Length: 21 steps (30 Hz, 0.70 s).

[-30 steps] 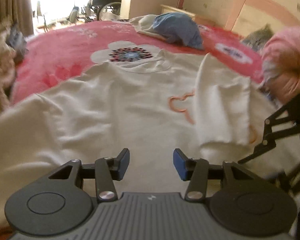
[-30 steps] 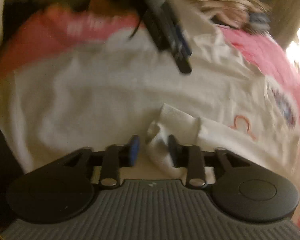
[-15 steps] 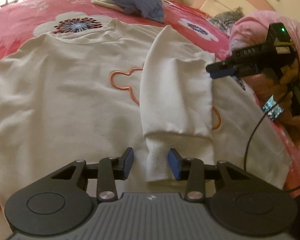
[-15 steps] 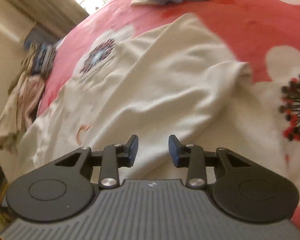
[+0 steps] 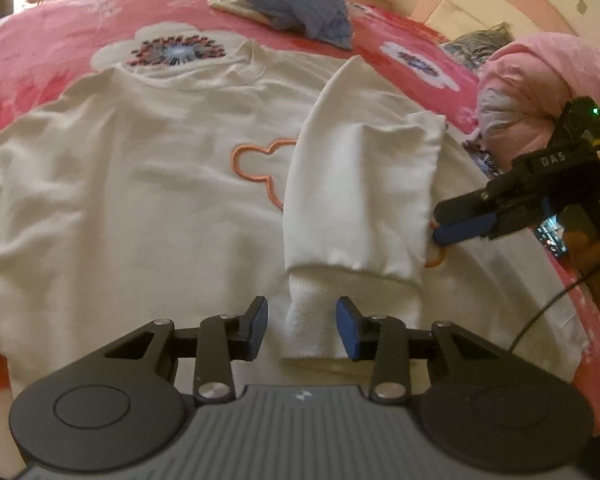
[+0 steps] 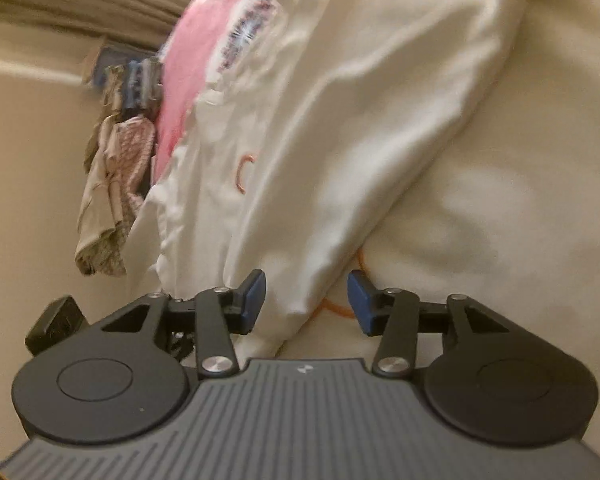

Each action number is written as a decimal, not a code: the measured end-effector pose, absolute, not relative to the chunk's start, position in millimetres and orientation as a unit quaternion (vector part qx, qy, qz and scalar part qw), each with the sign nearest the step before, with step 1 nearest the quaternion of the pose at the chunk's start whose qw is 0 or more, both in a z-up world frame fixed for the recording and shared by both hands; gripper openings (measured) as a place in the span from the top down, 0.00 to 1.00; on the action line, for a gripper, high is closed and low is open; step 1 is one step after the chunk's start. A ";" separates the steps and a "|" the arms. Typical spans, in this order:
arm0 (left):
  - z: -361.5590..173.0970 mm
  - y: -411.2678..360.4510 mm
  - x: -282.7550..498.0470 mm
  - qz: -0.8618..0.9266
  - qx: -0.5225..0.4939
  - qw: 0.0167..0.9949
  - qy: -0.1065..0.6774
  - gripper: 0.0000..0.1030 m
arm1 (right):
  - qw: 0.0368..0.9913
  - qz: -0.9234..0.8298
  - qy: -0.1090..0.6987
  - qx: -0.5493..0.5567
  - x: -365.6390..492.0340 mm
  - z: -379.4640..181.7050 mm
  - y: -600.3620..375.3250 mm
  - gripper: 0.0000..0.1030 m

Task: Fold clothes

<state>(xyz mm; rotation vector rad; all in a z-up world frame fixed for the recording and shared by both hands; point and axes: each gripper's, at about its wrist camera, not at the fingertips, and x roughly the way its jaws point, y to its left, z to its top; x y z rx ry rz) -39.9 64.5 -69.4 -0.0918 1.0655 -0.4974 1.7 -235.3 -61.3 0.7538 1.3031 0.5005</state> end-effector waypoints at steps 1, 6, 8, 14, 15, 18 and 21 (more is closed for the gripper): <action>-70.8 61.2 -38.1 -0.238 -0.038 0.830 0.504 0.63 | 0.689 0.224 0.593 0.352 2.4 -67.5 -232.0 0.56; -74.1 41.6 -33.9 -0.235 -0.008 0.835 0.497 0.86 | 0.664 0.229 0.594 0.392 -5.6 -76.5 -224.7 0.55; -71.0 31.8 -36.4 -0.230 0.021 0.842 0.488 0.92 | 0.653 0.232 0.597 0.405 -8.8 -78.9 -221.4 0.55; -61.1 41.8 -38.2 -0.181 -0.061 0.842 0.504 0.94 | 0.638 0.230 0.594 0.432 -22.5 -87.4 -217.2 0.55; -59.9 47.1 -38.2 -0.174 -0.090 0.840 0.505 0.95 | 0.631 0.230 0.594 0.443 -25.0 -91.0 -217.4 0.55; -58.6 65.2 -37.8 -0.153 -0.180 0.828 0.509 0.95 | 0.606 0.229 0.589 0.483 -31.7 -102.1 -214.8 0.55; -59.1 81.0 -37.5 -0.135 -0.255 0.814 0.503 0.95 | 0.571 0.227 0.571 0.545 -38.2 -115.2 -212.0 0.55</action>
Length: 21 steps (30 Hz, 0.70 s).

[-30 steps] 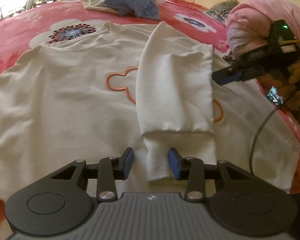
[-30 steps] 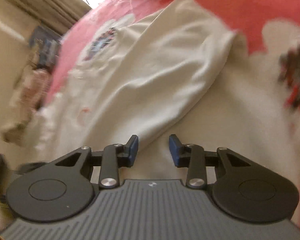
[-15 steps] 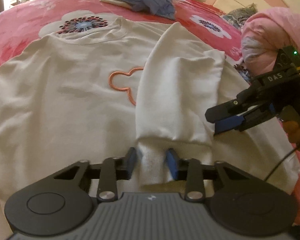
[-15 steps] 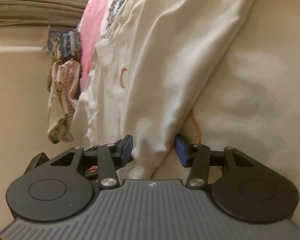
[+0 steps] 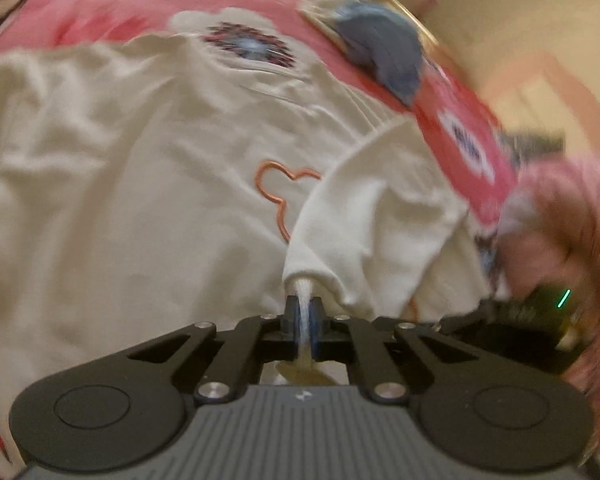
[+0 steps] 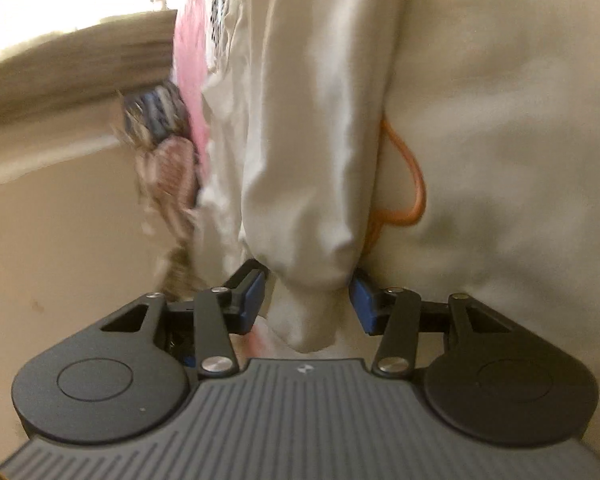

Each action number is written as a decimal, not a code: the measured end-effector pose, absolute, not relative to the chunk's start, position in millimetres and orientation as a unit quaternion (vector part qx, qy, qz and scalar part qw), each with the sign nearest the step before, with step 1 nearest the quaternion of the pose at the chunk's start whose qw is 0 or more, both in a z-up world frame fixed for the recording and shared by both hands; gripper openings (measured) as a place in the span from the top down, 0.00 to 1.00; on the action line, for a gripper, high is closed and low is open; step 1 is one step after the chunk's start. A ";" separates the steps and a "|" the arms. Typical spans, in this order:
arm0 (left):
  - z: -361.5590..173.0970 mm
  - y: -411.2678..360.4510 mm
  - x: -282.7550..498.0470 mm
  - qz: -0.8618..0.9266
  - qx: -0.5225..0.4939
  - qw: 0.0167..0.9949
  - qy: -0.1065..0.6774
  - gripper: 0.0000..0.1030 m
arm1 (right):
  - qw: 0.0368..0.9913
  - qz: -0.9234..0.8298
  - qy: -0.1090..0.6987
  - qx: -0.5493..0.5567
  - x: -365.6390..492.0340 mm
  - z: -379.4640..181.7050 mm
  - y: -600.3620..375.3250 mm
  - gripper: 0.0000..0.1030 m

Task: Fold clothes

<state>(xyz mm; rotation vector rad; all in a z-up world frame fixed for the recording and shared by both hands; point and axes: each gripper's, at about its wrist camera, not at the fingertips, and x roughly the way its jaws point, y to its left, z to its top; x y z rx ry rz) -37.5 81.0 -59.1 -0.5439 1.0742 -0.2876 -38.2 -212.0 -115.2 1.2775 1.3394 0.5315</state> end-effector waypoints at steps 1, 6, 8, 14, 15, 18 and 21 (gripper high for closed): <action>-59.5 84.8 -37.1 -0.129 -0.276 0.808 0.504 0.95 | 0.555 0.228 0.558 0.573 -41.0 -121.2 -210.3 0.54; -57.2 87.4 -37.2 -0.122 -0.320 0.796 0.500 0.95 | 0.524 0.238 0.522 0.630 -45.4 -131.9 -195.1 0.53; -54.8 86.9 -39.0 -0.123 -0.329 0.794 0.497 0.95 | 0.525 0.247 0.513 0.633 -44.2 -127.9 -186.8 0.59; -54.0 88.3 -58.5 -0.131 -0.348 0.789 0.489 0.95 | 0.625 0.273 0.508 0.526 -40.1 -75.0 -187.8 0.90; -53.6 84.8 -64.8 -0.136 -0.345 0.789 0.489 0.95 | 0.645 0.281 0.514 0.492 -40.2 -62.7 -189.0 0.90; -54.9 72.1 -83.1 -0.153 -0.335 0.787 0.495 0.95 | 0.692 0.300 0.537 0.377 -48.5 -29.0 -189.9 0.91; -59.6 50.5 -99.9 -0.179 -0.310 0.786 0.504 0.96 | 0.717 0.299 0.554 0.300 -66.0 -10.6 -195.9 0.91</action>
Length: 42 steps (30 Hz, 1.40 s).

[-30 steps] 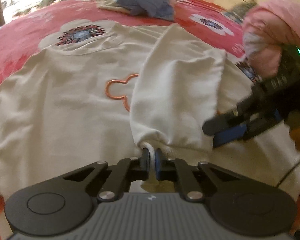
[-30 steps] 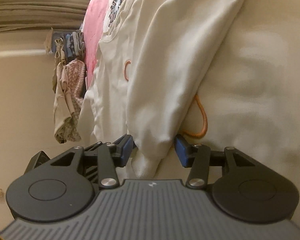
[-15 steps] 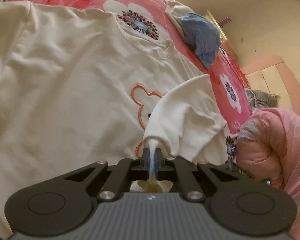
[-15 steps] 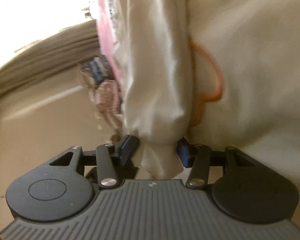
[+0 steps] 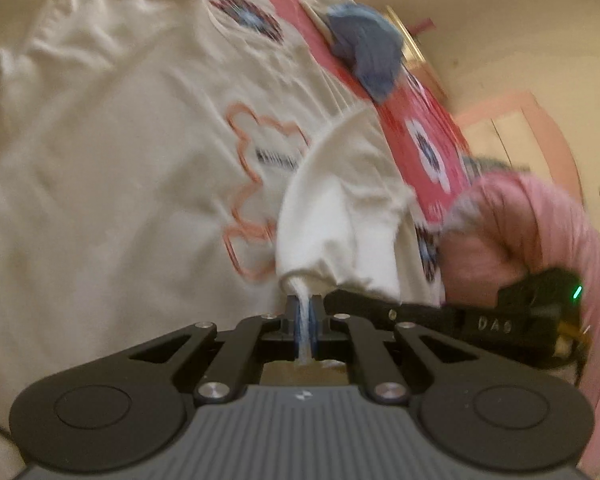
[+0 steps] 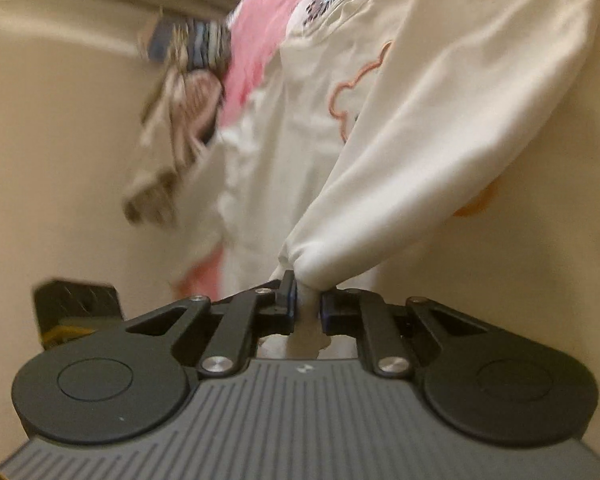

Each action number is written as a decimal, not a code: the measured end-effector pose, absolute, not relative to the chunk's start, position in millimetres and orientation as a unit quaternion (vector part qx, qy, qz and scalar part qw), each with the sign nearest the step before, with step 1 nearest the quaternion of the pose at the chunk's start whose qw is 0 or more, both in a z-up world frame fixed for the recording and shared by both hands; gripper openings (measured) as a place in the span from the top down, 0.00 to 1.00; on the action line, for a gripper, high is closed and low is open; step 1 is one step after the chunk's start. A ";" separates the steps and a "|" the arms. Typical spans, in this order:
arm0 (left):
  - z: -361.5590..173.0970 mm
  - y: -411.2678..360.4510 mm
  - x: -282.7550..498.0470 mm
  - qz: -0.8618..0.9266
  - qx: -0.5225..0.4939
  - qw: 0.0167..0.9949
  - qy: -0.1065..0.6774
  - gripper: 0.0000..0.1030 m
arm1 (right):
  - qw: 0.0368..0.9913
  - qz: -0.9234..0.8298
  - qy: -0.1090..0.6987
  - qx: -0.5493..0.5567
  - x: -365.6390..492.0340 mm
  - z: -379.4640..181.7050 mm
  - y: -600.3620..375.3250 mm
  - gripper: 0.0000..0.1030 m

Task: Fold clothes

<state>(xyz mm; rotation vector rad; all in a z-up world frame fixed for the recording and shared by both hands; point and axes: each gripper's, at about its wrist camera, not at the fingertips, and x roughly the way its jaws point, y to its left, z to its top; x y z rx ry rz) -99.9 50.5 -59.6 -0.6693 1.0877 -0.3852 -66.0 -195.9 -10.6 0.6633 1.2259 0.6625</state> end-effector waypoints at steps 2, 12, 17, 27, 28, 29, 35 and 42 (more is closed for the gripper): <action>-62.8 37.4 -107.9 -0.200 -0.291 0.784 0.510 0.96 | 0.729 0.296 0.561 0.257 -79.5 -2.8 -201.3 0.91; -84.5 -22.1 -122.6 -0.304 -0.220 0.739 0.560 0.96 | 0.732 0.257 0.607 0.172 -129.2 -9.8 -249.7 0.91; -93.3 -60.3 -121.0 -0.352 -0.171 0.715 0.580 0.97 | 0.734 0.246 0.624 0.105 -135.2 -4.2 -250.6 0.91; -107.2 -130.3 -128.0 -0.437 -0.067 0.665 0.602 0.97 | 0.715 0.240 0.657 -0.013 -150.3 -13.4 -265.5 0.91; -106.5 -134.0 -127.4 -0.444 -0.067 0.662 0.600 0.97 | 0.715 0.243 0.655 -0.023 -151.9 -10.6 -266.9 0.91; -105.8 -138.2 -127.0 -0.452 -0.067 0.658 0.598 0.97 | 0.715 0.245 0.654 -0.033 -153.5 -7.9 -268.2 0.91; -101.3 -163.4 -125.3 -0.491 -0.046 0.641 0.589 0.97 | 0.703 0.255 0.657 -0.093 -157.3 2.6 -275.9 0.91; -114.8 -198.7 -128.7 -0.507 -0.019 0.610 0.608 0.97 | 0.679 0.251 0.680 -0.113 -159.1 -14.6 -294.0 0.91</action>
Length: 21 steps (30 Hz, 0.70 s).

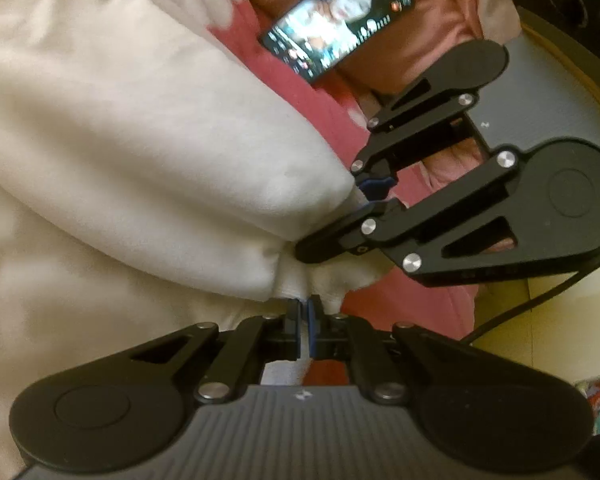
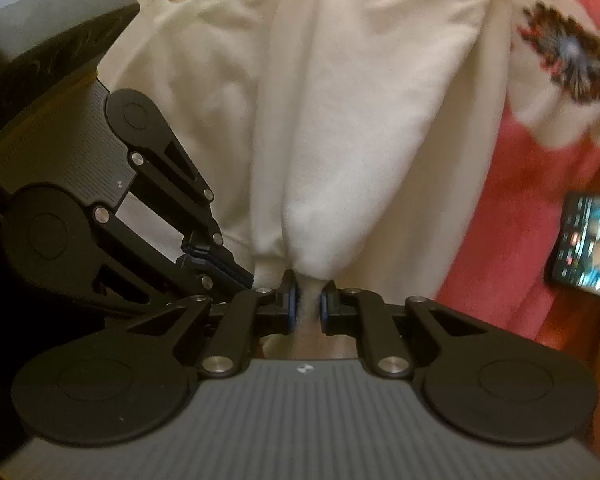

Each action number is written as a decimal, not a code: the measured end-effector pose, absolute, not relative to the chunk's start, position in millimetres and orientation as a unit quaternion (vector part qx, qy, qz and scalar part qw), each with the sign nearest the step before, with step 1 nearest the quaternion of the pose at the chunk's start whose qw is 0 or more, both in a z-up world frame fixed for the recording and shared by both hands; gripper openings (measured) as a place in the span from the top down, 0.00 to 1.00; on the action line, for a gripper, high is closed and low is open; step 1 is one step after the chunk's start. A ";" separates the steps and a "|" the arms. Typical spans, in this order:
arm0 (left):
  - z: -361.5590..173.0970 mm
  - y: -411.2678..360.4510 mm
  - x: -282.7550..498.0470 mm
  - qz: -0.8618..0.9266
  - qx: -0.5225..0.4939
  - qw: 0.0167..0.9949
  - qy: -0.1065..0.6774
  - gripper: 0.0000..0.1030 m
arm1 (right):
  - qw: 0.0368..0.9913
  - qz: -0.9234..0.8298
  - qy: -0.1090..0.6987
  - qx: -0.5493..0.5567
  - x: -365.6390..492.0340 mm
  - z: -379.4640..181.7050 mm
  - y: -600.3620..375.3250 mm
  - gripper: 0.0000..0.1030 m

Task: Fold clothes

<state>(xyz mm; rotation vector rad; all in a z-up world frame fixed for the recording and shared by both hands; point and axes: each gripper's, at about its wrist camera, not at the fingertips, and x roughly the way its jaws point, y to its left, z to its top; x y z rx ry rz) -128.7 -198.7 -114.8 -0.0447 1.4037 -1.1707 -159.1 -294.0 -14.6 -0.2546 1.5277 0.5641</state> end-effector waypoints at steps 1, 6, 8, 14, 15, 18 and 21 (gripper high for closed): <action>-116.2 -201.0 -130.3 -0.510 -0.015 0.607 0.609 0.97 | 0.676 0.251 0.684 -0.110 -159.9 -17.6 -296.8 0.91; -129.3 -207.5 -132.4 -0.510 -0.012 0.603 0.614 0.96 | 0.678 0.243 0.687 -0.094 -161.1 -37.8 -310.9 0.86; -131.7 -203.1 -133.3 -0.511 -0.024 0.602 0.613 0.94 | 0.679 0.242 0.689 -0.069 -160.6 -44.0 -317.7 0.80; -110.9 -170.4 -143.3 -0.509 0.007 0.633 0.582 0.77 | 0.697 0.216 0.678 -0.090 -166.0 -13.9 -334.5 0.57; -104.6 -163.4 -143.3 -0.507 0.015 0.644 0.572 0.76 | 0.703 0.212 0.670 -0.108 -167.7 -4.2 -336.3 0.57; -89.1 -143.1 -133.6 -0.499 0.000 0.671 0.549 0.76 | 0.748 0.214 0.616 -0.118 -157.9 29.9 -336.6 0.57; -84.9 -144.6 -115.8 -0.476 -0.028 0.698 0.535 0.76 | 0.794 0.227 0.554 -0.103 -138.1 38.9 -324.2 0.59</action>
